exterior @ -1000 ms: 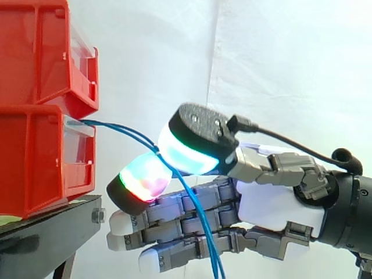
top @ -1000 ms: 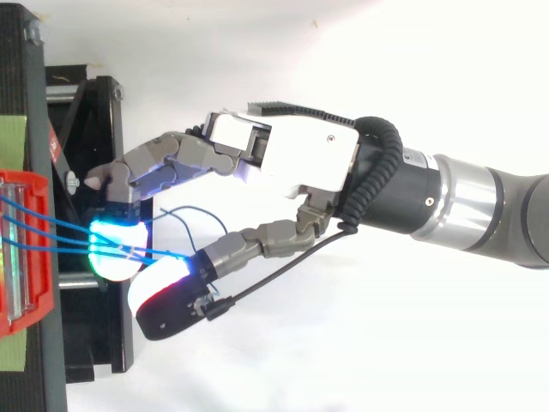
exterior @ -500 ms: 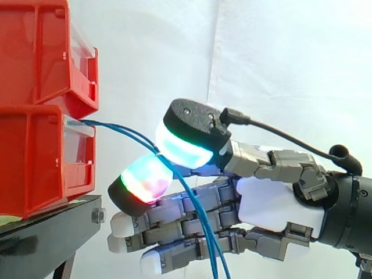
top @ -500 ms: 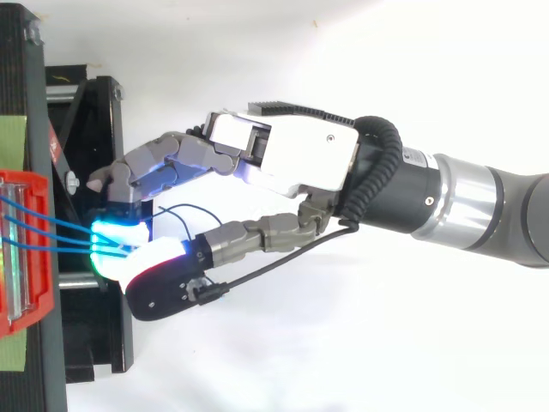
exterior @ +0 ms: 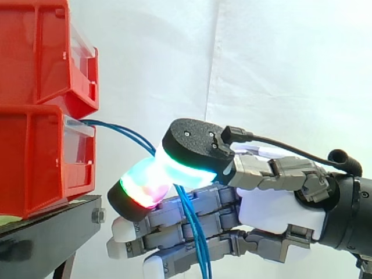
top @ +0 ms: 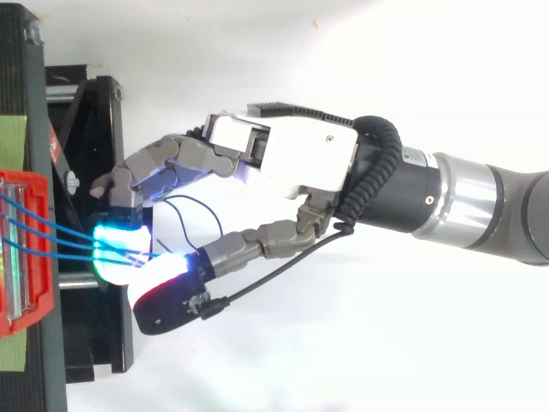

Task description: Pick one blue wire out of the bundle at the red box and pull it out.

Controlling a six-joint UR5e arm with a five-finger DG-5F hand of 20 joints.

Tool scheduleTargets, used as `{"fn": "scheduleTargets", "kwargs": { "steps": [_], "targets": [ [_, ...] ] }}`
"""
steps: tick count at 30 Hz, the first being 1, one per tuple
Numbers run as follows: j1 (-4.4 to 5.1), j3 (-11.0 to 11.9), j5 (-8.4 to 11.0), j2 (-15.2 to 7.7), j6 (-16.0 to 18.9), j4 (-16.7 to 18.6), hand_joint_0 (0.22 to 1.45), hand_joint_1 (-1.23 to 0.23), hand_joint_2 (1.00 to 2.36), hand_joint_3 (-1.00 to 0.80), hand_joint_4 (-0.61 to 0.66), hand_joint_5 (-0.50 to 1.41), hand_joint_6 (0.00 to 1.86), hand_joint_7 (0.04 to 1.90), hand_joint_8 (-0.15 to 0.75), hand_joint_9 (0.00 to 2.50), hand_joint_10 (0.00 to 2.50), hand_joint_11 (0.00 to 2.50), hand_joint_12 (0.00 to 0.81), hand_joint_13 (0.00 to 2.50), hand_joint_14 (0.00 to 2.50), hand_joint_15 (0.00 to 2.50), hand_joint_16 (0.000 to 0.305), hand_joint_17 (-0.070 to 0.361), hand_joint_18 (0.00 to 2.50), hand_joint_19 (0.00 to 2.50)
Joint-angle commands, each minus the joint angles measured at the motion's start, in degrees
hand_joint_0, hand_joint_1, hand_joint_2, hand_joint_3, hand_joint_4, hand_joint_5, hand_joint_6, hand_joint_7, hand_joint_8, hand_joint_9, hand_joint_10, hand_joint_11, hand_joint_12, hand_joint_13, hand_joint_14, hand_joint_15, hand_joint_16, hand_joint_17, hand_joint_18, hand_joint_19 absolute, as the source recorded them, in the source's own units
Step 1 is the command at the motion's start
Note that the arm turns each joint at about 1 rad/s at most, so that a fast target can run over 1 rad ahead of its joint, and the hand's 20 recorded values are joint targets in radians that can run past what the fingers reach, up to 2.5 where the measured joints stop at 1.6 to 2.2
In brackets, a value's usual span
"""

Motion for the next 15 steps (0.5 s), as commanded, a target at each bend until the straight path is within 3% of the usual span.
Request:
{"fn": "scheduleTargets", "kwargs": {
  "steps": [1,15],
  "targets": [
    [-0.08,0.00,-0.63,0.03,0.50,-0.29,0.71,-0.84,1.01,-0.40,0.29,-0.22,0.89,0.89,0.374,0.69,0.01,0.48,0.445,0.52,0.00,0.12,0.058,0.130,0.67,0.35],
    [-0.34,0.00,-1.33,1.61,2.43,-6.97,0.65,-0.73,1.01,-0.36,0.31,-0.21,0.88,0.93,0.377,0.70,0.01,0.47,0.447,0.50,0.00,0.13,0.058,0.131,0.64,0.39]
  ]
}}
